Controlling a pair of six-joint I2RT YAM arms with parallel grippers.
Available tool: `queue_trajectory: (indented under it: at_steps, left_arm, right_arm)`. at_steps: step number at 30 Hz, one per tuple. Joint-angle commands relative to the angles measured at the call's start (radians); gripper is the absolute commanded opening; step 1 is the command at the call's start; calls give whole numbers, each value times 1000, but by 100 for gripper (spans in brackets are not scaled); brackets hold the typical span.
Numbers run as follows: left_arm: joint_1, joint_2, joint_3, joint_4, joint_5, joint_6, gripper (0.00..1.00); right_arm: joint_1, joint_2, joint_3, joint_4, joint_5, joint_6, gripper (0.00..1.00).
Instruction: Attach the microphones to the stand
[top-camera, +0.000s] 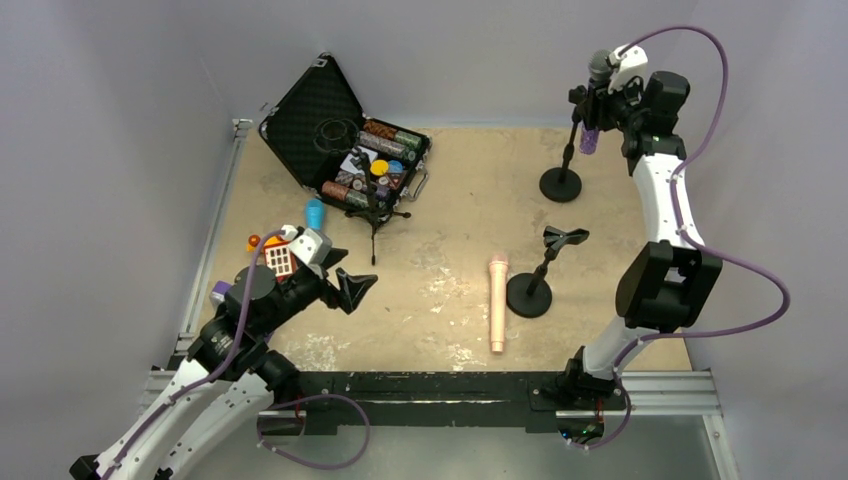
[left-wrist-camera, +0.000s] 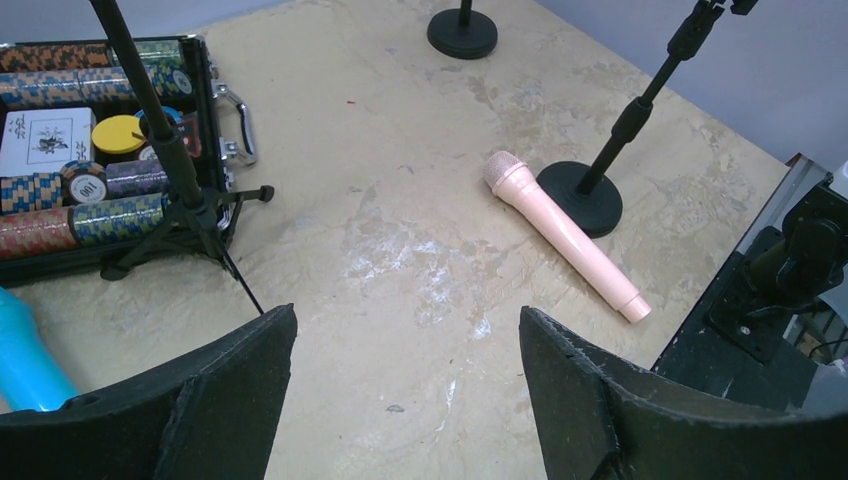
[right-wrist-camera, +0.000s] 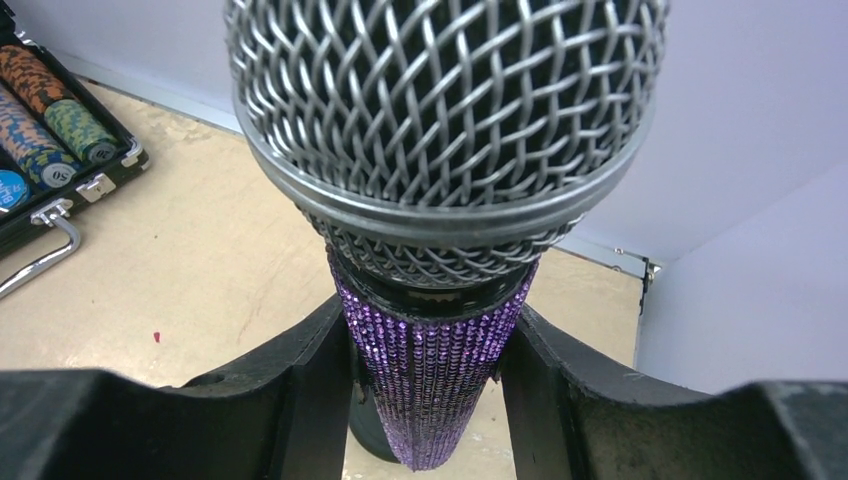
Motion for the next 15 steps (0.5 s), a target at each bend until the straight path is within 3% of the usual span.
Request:
queue_trajectory:
  at_steps: [1, 15]
  left_arm:
    - [-2, -14, -11, 15, -1, -18, 85]
    - [-1, -14, 18, 1, -1, 7, 86]
  right_arm:
    - [4, -80, 15, 87, 13, 8, 55]
    - [29, -158, -66, 144, 212, 55, 81]
